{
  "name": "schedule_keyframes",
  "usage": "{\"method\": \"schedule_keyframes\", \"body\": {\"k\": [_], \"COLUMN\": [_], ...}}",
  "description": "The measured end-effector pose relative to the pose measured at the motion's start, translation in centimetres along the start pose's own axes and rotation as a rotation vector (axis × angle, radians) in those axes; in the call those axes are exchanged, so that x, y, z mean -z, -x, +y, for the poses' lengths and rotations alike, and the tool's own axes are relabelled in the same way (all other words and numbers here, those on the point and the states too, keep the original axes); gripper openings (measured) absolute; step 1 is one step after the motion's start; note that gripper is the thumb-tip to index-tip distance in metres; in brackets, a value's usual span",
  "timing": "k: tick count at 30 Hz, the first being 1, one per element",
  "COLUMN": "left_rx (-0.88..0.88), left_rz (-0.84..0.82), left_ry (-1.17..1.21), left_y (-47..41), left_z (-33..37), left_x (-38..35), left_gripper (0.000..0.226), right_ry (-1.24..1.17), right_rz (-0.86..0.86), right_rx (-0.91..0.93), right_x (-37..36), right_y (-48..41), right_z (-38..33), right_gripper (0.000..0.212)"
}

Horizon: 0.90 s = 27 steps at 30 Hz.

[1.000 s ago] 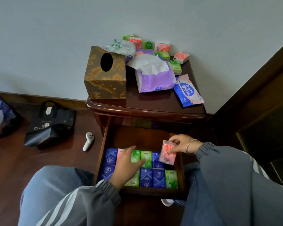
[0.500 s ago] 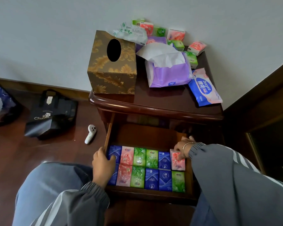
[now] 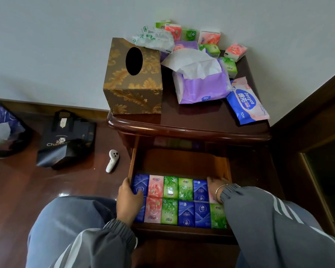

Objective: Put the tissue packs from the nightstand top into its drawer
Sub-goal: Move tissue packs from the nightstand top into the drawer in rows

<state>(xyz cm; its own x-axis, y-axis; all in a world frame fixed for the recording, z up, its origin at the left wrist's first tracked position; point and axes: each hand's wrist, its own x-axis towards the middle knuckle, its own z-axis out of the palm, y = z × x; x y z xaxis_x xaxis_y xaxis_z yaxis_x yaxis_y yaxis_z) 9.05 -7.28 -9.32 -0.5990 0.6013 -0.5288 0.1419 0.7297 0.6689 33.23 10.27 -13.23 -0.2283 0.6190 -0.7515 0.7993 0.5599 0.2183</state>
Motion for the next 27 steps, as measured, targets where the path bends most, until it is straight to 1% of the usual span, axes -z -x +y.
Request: {"method": "schedule_keyframes", "body": {"k": [1,3,5,6,7,9,11,13,14,15,16,18,19,21,23,24,26,27], "left_rx": [-0.007,-0.013,-0.021,-0.039,-0.071,-0.175,-0.317,-0.498,-0.592,-0.681,-0.762,-0.919,-0.989,-1.060,-1.031,-0.997,-0.934,-0.921], "left_rz": [-0.008,-0.039,-0.048,-0.022,0.039,0.242,0.453,0.623,0.688,0.732,0.758,0.768,0.750,0.671,0.557,0.502,0.421,0.405], "left_ry": [0.005,0.033,0.083,0.102,0.117,0.163,0.197,0.188,0.165,0.132,0.081,-0.101,-0.218,-0.480,-0.734,-0.833,-0.948,-0.975], "left_y": [0.1,0.4,0.8,1.0,1.2,1.8,2.9,3.9,4.2,4.4,4.6,4.5,4.3,3.6,2.4,1.7,0.2,-0.4], "left_z": [0.0,0.0,0.2,0.6,1.0,2.6,4.9,7.2,8.4,9.7,11.1,13.9,15.4,18.1,20.1,20.7,21.3,21.4], "left_x": [0.0,0.2,0.6,0.8,1.2,2.7,4.9,7.4,8.6,9.8,10.8,12.4,12.9,13.7,14.1,14.2,14.1,14.0], "left_gripper": [0.042,0.039,0.040,0.044,0.050,0.051,0.047,0.042,0.040,0.039,0.040,0.045,0.048,0.055,0.065,0.071,0.080,0.080], "right_ry": [-0.012,-0.013,-0.036,-0.040,-0.036,-0.041,-0.110,-0.218,-0.260,-0.301,-0.339,-0.400,-0.420,-0.414,-0.372,-0.356,-0.338,-0.329], "right_rz": [0.015,0.024,0.088,0.140,0.191,0.318,0.524,0.870,1.047,1.180,1.244,1.248,1.203,1.030,0.858,0.813,0.792,0.797], "right_rx": [-0.015,-0.029,-0.020,0.001,0.040,0.151,0.251,0.336,0.360,0.363,0.343,0.276,0.247,0.196,0.142,0.125,0.089,0.078], "right_x": [-0.1,0.2,1.2,1.9,2.8,4.6,6.2,8.1,8.9,9.8,10.6,12.6,13.4,14.2,14.1,13.7,13.0,12.8], "right_y": [0.3,1.1,2.4,3.3,4.5,7.7,11.8,15.8,17.3,18.3,18.8,19.0,18.5,17.0,15.5,14.9,14.0,13.8], "right_z": [-0.1,-0.3,-0.5,-0.6,-0.6,-0.4,0.4,1.7,2.6,3.6,4.4,5.5,5.6,5.3,4.4,4.0,3.4,3.3], "right_gripper": [0.089,0.092,0.087,0.083,0.075,0.055,0.044,0.037,0.034,0.033,0.033,0.037,0.042,0.053,0.061,0.064,0.068,0.070]}}
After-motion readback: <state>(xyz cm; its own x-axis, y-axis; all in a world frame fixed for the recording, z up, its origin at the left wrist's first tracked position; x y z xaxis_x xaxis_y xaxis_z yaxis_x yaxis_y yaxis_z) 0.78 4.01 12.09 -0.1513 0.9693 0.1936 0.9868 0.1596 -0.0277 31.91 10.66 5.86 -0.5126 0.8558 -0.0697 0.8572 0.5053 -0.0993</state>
